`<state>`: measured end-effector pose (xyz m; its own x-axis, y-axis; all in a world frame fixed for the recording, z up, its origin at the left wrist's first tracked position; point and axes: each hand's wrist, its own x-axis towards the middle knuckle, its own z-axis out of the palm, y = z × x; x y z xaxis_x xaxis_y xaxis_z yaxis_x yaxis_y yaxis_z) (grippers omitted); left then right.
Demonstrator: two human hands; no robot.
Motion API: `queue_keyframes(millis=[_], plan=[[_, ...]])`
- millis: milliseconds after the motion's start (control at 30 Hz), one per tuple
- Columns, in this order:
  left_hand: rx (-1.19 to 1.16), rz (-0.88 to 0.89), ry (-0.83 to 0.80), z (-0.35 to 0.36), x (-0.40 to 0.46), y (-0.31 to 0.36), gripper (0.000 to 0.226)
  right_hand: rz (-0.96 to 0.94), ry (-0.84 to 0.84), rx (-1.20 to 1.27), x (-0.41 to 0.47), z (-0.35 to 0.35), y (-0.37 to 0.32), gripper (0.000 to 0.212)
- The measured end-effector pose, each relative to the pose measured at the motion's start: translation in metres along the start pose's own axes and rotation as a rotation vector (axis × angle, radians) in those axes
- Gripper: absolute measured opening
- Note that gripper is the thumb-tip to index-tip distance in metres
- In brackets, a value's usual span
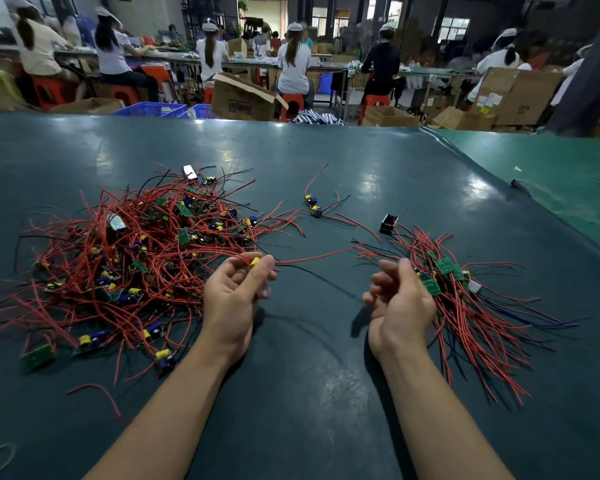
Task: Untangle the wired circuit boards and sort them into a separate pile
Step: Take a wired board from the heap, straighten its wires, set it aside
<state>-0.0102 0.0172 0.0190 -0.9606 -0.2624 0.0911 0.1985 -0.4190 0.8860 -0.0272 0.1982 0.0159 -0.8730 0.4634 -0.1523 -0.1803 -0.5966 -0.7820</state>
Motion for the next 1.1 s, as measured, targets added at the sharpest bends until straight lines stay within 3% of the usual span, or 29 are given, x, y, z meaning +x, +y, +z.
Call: queue_keyframes(millis=[167, 300, 433, 633, 800, 933, 1100], plan=[[-0.283, -0.33, -0.24, -0.003, -0.005, 0.009, 0.028, 0.393, -0.372, 0.169, -0.003, 0.003, -0.008, 0.061], [0.08, -0.318, -0.397, 0.007, -0.012, 0.004, 0.029, 0.401, -0.661, -0.361, -0.016, 0.006, 0.003, 0.054], [0.272, -0.222, -0.546, 0.009, -0.017, 0.004, 0.033, 0.362, -0.781, -0.409, -0.022, 0.004, 0.01, 0.042], [0.34, -0.2, -0.621, 0.006, -0.019, 0.007, 0.036, 0.313, -0.708, -0.37, -0.021, 0.005, 0.01, 0.023], [0.314, -0.22, -0.629, 0.005, -0.018, 0.007, 0.033, 0.176, -0.448, -0.222, -0.018, 0.01, 0.012, 0.007], [0.329, -0.219, -0.665, 0.002, -0.016, 0.005, 0.031, 0.068, -0.232, -0.091, -0.009, 0.009, 0.012, 0.011], [0.333, -0.212, -0.681, 0.001, -0.015, 0.004, 0.032, -0.183, -0.214, -0.323, -0.009, 0.006, 0.018, 0.016]])
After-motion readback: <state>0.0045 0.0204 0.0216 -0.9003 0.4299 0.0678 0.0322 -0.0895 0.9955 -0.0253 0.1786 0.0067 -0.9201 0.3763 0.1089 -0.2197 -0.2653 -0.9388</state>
